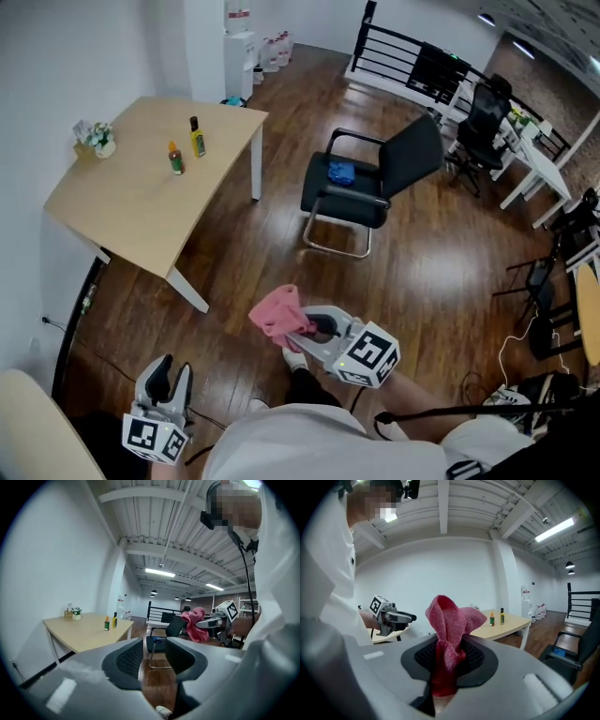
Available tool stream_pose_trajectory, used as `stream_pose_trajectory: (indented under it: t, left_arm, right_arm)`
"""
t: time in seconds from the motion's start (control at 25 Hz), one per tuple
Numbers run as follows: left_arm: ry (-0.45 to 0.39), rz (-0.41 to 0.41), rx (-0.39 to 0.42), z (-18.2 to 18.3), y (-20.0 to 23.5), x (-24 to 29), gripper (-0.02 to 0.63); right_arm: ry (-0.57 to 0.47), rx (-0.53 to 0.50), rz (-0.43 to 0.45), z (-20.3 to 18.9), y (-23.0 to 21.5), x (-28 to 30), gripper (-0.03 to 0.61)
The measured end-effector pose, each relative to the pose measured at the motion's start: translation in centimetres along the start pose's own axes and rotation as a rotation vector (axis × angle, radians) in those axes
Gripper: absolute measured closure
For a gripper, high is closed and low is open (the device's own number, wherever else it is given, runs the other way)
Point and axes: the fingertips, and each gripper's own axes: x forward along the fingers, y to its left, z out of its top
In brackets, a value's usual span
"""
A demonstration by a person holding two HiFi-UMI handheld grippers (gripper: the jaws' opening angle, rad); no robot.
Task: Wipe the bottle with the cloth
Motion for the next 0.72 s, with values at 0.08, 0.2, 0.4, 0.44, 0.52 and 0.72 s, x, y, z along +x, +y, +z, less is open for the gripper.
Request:
stream_pose_trajectory:
  t: [0.08, 0.2, 0.4, 0.44, 0.52, 0.72]
  left_arm:
    - [-0.006, -0.008, 0.006, 0.0, 0.0, -0.6, 0.456]
    - [-0.018, -0.021, 0.005, 0.3, 0.1, -1.1, 0.456]
    - [-0.033, -0.038, -0.011, 0.5, -0.4, -0.9, 0.456]
    - [-0.037, -0.042, -0.009, 0.7, -0.6, -0.8, 0.456]
    - [-0.043, -0.050, 0.005, 1.0, -0.8, -0.6, 0.456]
    - [-0.048, -0.069, 0.009, 1.1, -1.2, -0.1, 0.456]
  right_arm:
    - [0.004, -0.004, 0.006, 0.0, 1.3, -0.1, 0.494]
    - [0.011, -0.017, 0.016, 0.2, 2.5, 0.1, 0.494]
    - [0.007, -0.023, 0.010, 0.8, 3.1, 0.1, 0.494]
    - [0.007, -0.025, 0.008, 0.8, 3.1, 0.0, 0.494]
    - [0.006, -0.027, 0.005, 0.9, 3.1, -0.1, 0.494]
    - [0.002, -0.035, 0.007, 0.7, 2.9, -0.2, 0.494]
